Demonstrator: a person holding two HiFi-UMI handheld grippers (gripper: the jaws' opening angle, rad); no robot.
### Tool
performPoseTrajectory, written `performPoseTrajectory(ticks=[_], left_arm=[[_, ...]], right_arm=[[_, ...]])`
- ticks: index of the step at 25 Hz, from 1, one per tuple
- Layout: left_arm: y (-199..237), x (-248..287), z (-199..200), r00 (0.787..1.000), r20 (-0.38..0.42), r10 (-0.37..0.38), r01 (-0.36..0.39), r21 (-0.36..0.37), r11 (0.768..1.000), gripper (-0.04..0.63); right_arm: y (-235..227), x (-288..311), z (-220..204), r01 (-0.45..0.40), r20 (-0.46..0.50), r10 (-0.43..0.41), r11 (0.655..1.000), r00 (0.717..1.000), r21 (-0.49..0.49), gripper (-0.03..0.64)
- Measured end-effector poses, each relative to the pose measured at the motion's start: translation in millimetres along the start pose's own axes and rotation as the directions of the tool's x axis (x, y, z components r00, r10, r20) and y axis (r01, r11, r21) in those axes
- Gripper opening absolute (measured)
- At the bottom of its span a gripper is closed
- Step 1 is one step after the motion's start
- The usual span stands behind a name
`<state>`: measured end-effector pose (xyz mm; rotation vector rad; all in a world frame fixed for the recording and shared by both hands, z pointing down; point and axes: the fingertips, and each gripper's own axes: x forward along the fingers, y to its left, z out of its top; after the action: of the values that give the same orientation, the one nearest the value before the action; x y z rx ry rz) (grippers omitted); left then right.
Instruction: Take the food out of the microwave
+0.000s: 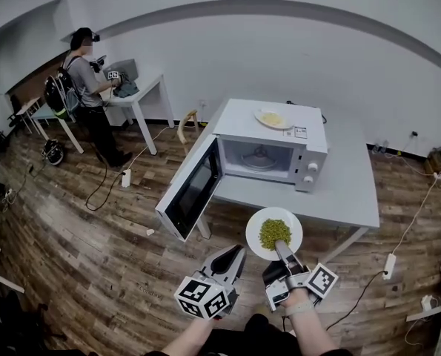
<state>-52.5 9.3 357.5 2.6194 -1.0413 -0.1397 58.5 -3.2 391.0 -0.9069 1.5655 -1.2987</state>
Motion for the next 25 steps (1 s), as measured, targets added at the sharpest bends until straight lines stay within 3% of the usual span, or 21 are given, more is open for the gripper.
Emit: performPoseTrajectory(ticks=[25], left_arm=[[-17,-92,-36,1.0,-0.021,0.02,-0.021,-0.056,0.998,0.034]], right_arm=[[-11,-70,-68,0.066,0.001,-0.066,0.997,0.998,0.03,0.075]])
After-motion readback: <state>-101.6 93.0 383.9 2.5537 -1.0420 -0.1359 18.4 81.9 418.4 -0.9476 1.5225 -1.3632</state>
